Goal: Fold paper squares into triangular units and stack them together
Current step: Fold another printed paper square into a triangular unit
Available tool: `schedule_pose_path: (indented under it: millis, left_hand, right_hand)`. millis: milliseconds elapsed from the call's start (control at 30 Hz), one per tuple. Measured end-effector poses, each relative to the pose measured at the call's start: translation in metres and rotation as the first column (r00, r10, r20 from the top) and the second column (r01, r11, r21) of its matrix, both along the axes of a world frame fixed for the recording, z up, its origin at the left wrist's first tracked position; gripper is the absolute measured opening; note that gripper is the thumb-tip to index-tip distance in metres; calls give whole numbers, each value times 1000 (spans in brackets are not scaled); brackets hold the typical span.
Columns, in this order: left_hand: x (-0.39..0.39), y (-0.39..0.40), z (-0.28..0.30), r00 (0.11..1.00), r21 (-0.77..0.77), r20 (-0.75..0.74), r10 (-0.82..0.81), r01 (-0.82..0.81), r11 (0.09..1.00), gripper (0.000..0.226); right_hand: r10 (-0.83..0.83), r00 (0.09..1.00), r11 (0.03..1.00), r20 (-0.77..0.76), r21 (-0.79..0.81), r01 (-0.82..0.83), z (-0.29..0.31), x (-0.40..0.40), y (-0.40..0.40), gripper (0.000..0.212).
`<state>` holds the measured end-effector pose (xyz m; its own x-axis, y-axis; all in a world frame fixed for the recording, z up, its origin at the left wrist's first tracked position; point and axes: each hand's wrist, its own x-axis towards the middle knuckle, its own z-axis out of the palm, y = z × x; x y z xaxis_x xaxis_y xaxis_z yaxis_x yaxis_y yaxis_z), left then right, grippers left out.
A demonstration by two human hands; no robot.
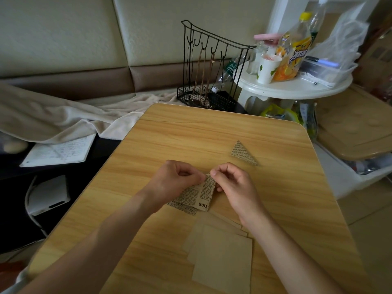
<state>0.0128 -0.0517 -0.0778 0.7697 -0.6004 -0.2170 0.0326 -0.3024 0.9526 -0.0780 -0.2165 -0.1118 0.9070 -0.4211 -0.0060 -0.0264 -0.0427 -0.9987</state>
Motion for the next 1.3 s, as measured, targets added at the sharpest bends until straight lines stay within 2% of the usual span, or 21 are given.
schedule_pose_path:
  millis: [133,333,600,800,967,1067,1167,1300]
  left_hand:
    - [-2,-1,1,1000,21,22,-11,11,1000,6]
    - [0,-2,0,996,34,94,-3,0,999,9]
    - [11,1,-4,996,65,53,73,-77,995,10]
    - [17,6,-4,983,52,12,184,-184,982,12]
    - [14,4,-6,948,7,-20,319,-319,948,16]
    - [15,5,-5,917,-61,-45,396,-398,915,25]
    - [14,5,-1,956,-102,-57,287,-291,951,25]
    - [6,1,2,989,-127,-64,129,-137,982,14]
  right_hand:
    - [47,999,995,-2,-92,-47,-2,1,0,9]
    - [-30,1000,999,-7,-17,30,-5,0,2,14]
    - [-140,990,988,0,69,139,-8,3,-1,10]
    - [-180,984,981,-20,74,181,-9,6,-1,11]
    - [-159,987,987,-12,16,159,-6,2,0,9]
    - [-35,999,996,-34,-78,32,-3,-1,0,12]
    - [83,992,976,-94,-194,-100,1,-3,-1,10]
    - [131,985,972,-112,-182,-150,5,-3,-3,8]
